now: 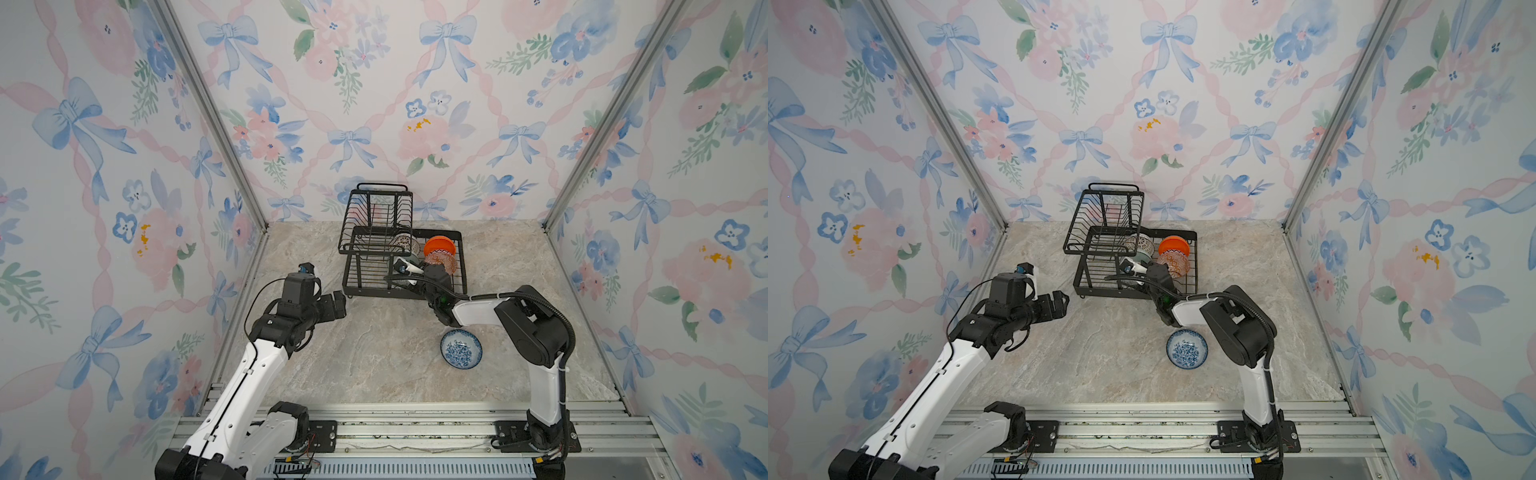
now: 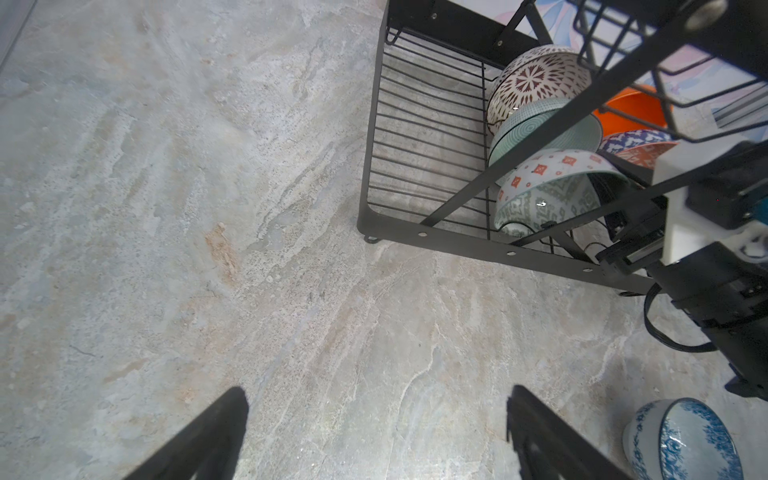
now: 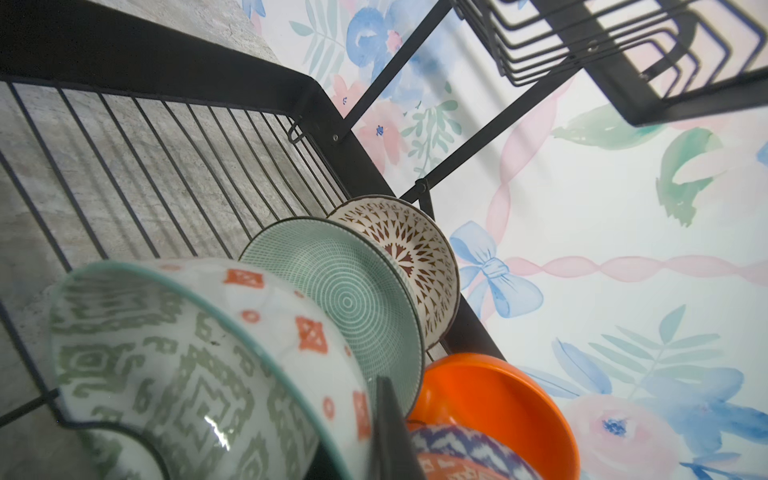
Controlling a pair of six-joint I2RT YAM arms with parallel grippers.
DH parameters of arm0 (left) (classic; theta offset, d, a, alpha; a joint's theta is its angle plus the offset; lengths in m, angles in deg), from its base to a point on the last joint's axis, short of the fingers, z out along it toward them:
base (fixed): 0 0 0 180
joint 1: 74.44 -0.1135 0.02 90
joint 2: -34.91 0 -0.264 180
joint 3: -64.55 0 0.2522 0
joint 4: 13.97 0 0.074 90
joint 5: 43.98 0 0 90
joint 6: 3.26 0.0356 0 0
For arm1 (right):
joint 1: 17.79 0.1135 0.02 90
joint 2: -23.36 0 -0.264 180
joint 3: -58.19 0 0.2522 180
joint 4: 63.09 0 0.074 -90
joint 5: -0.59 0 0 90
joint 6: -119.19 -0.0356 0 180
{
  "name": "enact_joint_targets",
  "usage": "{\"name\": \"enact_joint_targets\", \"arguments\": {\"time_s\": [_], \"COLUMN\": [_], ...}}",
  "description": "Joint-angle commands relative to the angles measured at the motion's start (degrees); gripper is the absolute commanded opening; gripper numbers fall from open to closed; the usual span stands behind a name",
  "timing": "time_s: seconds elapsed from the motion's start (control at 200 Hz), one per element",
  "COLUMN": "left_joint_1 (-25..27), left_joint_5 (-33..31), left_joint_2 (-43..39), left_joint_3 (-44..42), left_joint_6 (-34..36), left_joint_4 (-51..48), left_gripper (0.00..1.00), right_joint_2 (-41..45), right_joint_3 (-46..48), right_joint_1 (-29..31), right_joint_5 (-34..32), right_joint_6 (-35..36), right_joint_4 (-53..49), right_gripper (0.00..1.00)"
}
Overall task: Load the bowls into the dish rack
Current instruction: 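Lower the green-patterned bowl into the rack slot beside the green bowl with the right gripper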
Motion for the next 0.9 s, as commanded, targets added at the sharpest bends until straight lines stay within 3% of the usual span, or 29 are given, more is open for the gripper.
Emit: {"name": "enact_joint_targets", "arguments": {"time_s": [0.0,0.415,0.895], "left_joint_1": [-0.45,-0.39,-0.39], "left_joint_5": [0.82,0.85,0.96], "left_joint_2": [-1.29,-2.12,-2.43], "left_joint_3": [-1.18,-1.44,-1.45], "left_joint_6": [-1.02,-1.15,-0.89], "left_joint_4": [-0.78,-1.09,-1.02], "left_gripper": [0.98,0.98,0.98], "right_joint_2": [3.98,5.00,6.20], "right_joint_3": [-1.04,-3.79,-2.74], "right_joint_1": [0.83,0.92,1.31], "right_joint_5": [-0.11,-1.38,-3.13], "right_joint_6": [-1.69,-5.68,-5.26], "right_joint_4": [-5.55,-14.02,-13.34], "right_gripper": [0.00,0.00,0.29]}}
